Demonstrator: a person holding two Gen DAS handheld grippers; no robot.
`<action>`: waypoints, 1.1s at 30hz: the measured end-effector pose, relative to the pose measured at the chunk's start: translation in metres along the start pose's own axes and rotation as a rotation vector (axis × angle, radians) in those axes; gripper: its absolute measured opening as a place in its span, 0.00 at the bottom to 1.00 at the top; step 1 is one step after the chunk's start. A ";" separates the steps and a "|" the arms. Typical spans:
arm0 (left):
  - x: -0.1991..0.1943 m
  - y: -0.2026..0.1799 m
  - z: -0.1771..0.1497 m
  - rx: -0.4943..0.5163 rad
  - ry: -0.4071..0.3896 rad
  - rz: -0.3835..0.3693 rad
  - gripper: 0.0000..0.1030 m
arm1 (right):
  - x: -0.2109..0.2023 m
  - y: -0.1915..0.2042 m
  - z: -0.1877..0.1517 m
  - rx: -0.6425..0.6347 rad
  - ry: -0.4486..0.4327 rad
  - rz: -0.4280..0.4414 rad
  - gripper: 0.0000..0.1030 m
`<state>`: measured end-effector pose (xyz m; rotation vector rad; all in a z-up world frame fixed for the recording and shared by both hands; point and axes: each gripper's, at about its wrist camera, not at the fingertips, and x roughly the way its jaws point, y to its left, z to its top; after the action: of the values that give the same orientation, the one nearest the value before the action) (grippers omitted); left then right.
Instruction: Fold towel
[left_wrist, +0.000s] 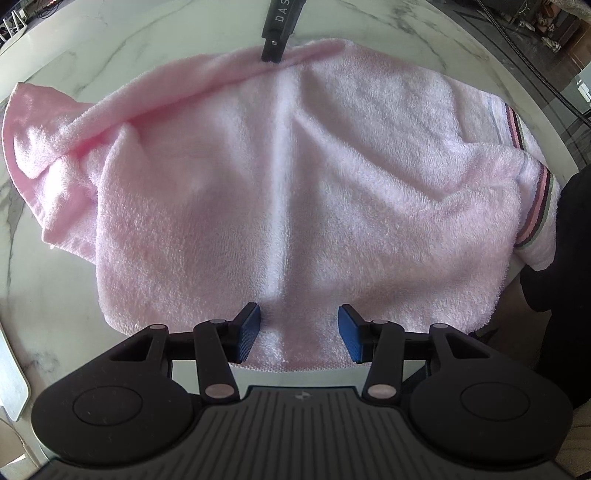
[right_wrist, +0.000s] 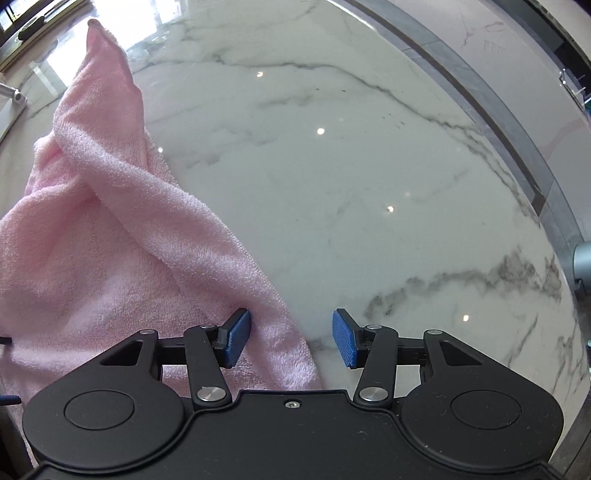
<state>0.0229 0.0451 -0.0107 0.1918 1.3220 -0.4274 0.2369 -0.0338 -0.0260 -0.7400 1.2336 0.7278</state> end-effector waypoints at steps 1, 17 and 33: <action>0.000 -0.001 0.000 0.003 0.000 0.002 0.43 | 0.001 -0.006 0.001 0.025 0.001 -0.020 0.45; -0.005 0.005 -0.004 -0.024 -0.027 -0.013 0.43 | -0.026 -0.035 -0.019 -0.082 -0.069 -0.088 0.44; -0.012 0.003 0.016 -0.010 -0.107 -0.009 0.50 | -0.047 0.039 -0.077 -0.966 -0.131 0.070 0.44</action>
<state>0.0361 0.0447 0.0040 0.1528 1.2204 -0.4327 0.1546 -0.0793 0.0034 -1.4017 0.7410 1.4334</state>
